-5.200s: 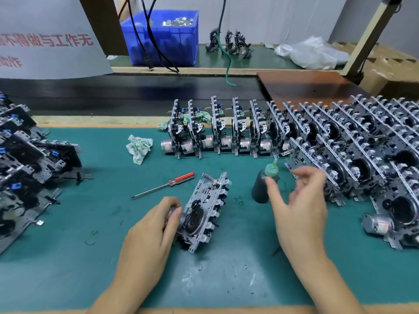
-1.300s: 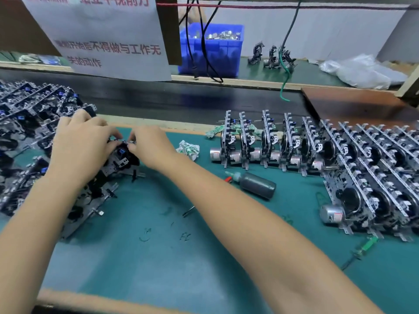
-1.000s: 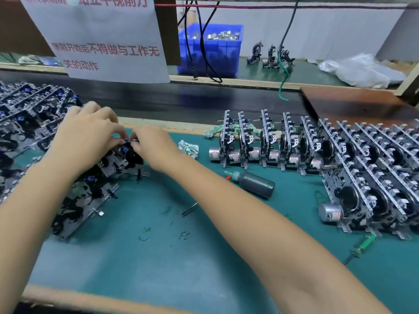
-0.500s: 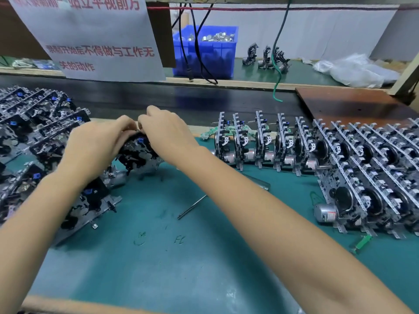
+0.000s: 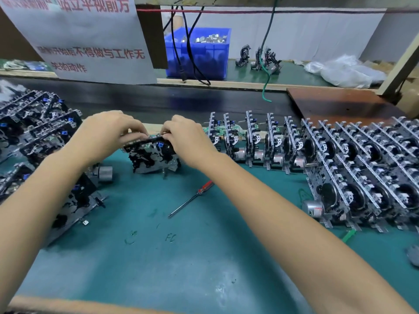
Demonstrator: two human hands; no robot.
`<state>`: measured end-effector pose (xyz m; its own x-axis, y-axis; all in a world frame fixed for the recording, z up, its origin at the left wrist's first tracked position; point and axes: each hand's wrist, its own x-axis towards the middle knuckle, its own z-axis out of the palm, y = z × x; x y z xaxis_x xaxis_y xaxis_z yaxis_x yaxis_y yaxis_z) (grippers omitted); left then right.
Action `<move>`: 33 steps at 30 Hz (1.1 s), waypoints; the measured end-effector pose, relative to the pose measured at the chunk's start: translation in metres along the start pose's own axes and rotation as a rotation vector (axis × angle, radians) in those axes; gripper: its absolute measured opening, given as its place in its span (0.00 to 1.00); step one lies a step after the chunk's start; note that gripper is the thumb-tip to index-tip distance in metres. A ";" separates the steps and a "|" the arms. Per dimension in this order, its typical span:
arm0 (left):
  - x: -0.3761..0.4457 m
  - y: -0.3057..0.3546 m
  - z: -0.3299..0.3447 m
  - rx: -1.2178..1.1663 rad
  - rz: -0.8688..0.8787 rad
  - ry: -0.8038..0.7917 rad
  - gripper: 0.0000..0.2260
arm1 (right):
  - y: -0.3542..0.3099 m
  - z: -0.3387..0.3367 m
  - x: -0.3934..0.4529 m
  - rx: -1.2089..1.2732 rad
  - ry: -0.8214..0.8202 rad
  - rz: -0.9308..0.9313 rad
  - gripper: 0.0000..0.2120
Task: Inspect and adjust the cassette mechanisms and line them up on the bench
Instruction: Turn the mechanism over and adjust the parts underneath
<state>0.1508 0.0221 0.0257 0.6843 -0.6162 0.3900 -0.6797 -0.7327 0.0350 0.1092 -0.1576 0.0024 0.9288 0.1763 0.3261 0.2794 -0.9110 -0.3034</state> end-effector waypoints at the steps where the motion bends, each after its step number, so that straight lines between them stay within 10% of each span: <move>1: 0.000 0.004 -0.003 -0.024 0.013 0.017 0.06 | 0.001 -0.006 -0.006 0.026 0.018 -0.002 0.11; 10: -0.007 0.090 -0.021 -0.320 0.319 0.082 0.07 | 0.039 -0.062 -0.116 0.306 0.319 0.015 0.07; 22: -0.067 0.202 0.068 -0.268 0.746 0.478 0.09 | 0.089 -0.060 -0.278 -0.074 0.394 -0.094 0.11; 33: -0.086 0.195 0.084 -0.709 0.260 -0.276 0.50 | 0.088 -0.040 -0.309 -0.013 0.369 -0.119 0.07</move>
<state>-0.0187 -0.0920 -0.0788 0.4589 -0.8588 0.2279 -0.7686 -0.2551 0.5866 -0.1631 -0.3076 -0.0892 0.7396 0.1371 0.6589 0.3746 -0.8972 -0.2338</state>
